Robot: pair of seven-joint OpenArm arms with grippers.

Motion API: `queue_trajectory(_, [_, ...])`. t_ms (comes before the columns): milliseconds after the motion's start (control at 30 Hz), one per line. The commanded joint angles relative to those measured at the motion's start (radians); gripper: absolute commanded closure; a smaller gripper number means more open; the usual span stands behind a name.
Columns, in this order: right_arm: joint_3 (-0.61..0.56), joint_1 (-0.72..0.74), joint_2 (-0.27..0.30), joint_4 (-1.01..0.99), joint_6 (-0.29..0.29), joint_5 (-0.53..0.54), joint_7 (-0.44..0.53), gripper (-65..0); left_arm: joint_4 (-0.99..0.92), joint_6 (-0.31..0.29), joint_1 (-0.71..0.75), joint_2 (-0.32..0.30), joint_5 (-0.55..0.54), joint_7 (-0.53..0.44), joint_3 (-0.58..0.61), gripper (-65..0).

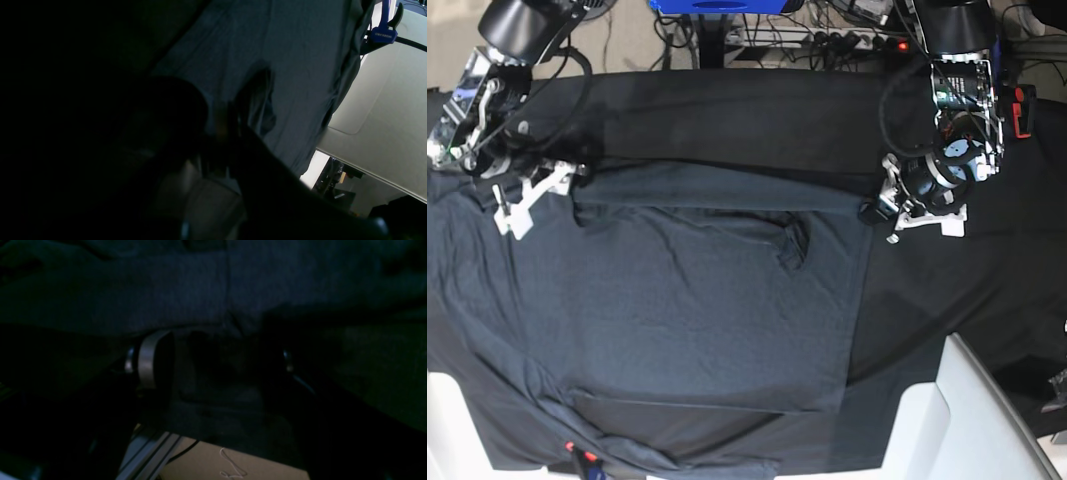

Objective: Fold the T-shirt properly
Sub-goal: 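Move the right gripper inward along the collar edge and grasp it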

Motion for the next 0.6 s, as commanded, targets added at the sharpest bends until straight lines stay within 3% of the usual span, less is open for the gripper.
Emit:
queue_trajectory(0, [-0.002, 0.018, 0.002, 0.008, 0.006, 0.012, 0.009, -36.6, 0.013, -0.007, -0.014, -0.010, -0.018, -0.002, -0.004, 0.0])
queue_trajectory(367, [-0.002, 0.030, 0.000, -0.065, 0.006, 0.012, 0.027, -36.3, 0.013, -0.007, -0.012, -0.008, -0.018, -0.002, -0.004, 0.0])
queue_trajectory(433, [-0.002, 0.030, 0.002, -0.065, 0.006, 0.012, 0.027, -30.9, 0.013, -0.007, -0.012, -0.008, -0.018, -0.002, -0.004, 0.0])
queue_trajectory(567, [-0.002, 0.030, 0.002, -0.065, 0.006, 0.012, 0.027, -8.7, 0.013, -0.007, -0.012, -0.008, -0.018, -0.002, -0.004, 0.0])
